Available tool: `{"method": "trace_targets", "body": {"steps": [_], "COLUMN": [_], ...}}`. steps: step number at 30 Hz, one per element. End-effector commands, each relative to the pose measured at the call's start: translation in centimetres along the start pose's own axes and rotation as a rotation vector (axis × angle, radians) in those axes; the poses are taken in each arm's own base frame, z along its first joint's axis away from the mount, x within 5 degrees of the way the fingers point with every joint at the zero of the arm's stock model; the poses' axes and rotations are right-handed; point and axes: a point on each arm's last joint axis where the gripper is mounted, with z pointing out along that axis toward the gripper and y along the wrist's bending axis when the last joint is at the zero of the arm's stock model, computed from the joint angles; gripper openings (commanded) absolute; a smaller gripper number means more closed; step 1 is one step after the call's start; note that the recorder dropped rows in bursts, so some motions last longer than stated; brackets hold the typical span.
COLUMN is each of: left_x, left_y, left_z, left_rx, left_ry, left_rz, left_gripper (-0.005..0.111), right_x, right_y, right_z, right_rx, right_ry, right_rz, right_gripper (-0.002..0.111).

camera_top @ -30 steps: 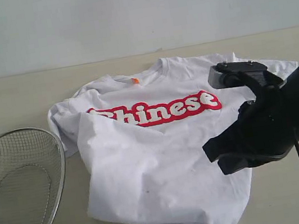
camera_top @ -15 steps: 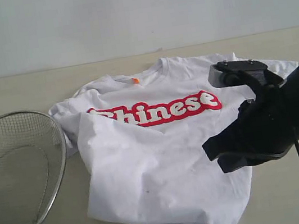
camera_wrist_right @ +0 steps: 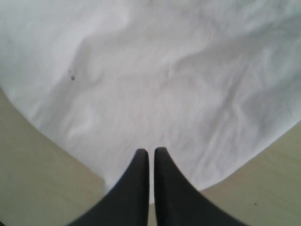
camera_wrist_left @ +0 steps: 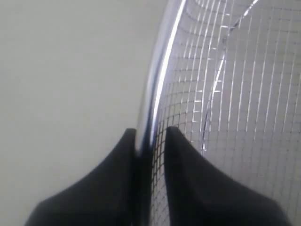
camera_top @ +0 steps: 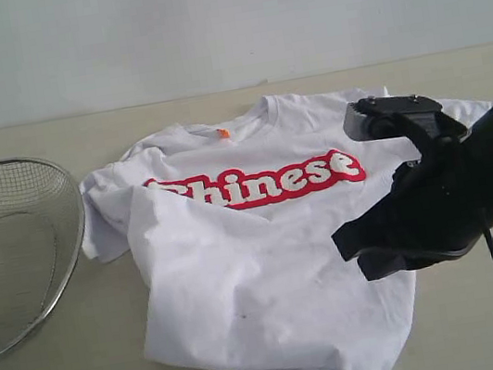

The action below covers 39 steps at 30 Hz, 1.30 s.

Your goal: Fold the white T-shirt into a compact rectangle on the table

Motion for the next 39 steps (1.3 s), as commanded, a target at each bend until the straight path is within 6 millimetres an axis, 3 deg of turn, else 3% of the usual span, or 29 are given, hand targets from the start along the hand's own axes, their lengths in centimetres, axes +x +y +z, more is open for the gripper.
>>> {"method": "trace_targets", "body": {"steps": [1, 8, 10, 15, 17, 22, 27, 30, 33, 36, 39], "left_x": [-0.5, -0.6, -0.4, -0.1, 0.0, -0.5, -0.7, 0.6, 3.5, 5.7, 7.9], "left_y": [0.0, 0.0, 0.0, 0.0, 0.0, -0.1, -1.1, -4.1, -8.2, -10.6, -12.8], "left_z": [1.6, 1.8, 1.8, 1.2, 0.7, -2.9, -9.7, -14.5, -18.9, -20.3, -19.6], "left_rx": [0.003, 0.003, 0.004, 0.008, 0.006, 0.037, 0.178, 0.453, 0.721, 0.746, 0.776], "left_ry": [0.02, 0.053, 0.067, 0.102, 0.113, 0.011, -0.202, -0.266, -0.254, -0.241, -0.181], "left_rz": [0.023, 0.022, 0.022, 0.015, 0.011, -0.038, -0.066, 0.041, 0.299, 0.428, 0.517], "left_gripper": [0.005, 0.007, 0.018, 0.065, 0.074, 0.069, 0.065, 0.062, 0.055, 0.043, 0.041], "right_x": [0.1, 0.1, 0.0, 0.0, 0.0, 0.0, 0.0, -0.1, -0.2, -0.2, -0.1], "right_y": [0.1, 0.0, 0.0, 0.0, 0.0, 0.0, 0.0, 0.0, -0.1, -0.1, 0.0], "right_z": [-0.2, -0.2, -0.2, -0.2, -0.2, -0.2, -0.2, -0.2, -0.2, -0.2, -0.2], "right_rx": [-0.001, 0.0, 0.001, 0.002, 0.002, 0.004, 0.006, 0.009, 0.014, 0.015, 0.01], "right_ry": [-0.011, -0.013, -0.015, -0.017, -0.017, -0.022, -0.024, -0.029, -0.041, -0.044, -0.033], "right_rz": [-0.009, -0.009, -0.009, -0.009, -0.009, -0.009, -0.011, -0.011, -0.011, 0.002, 0.012], "right_gripper": [0.0, 0.0, 0.0, 0.0, 0.0, 0.0, 0.0, 0.0, 0.0, 0.0, 0.0]}}
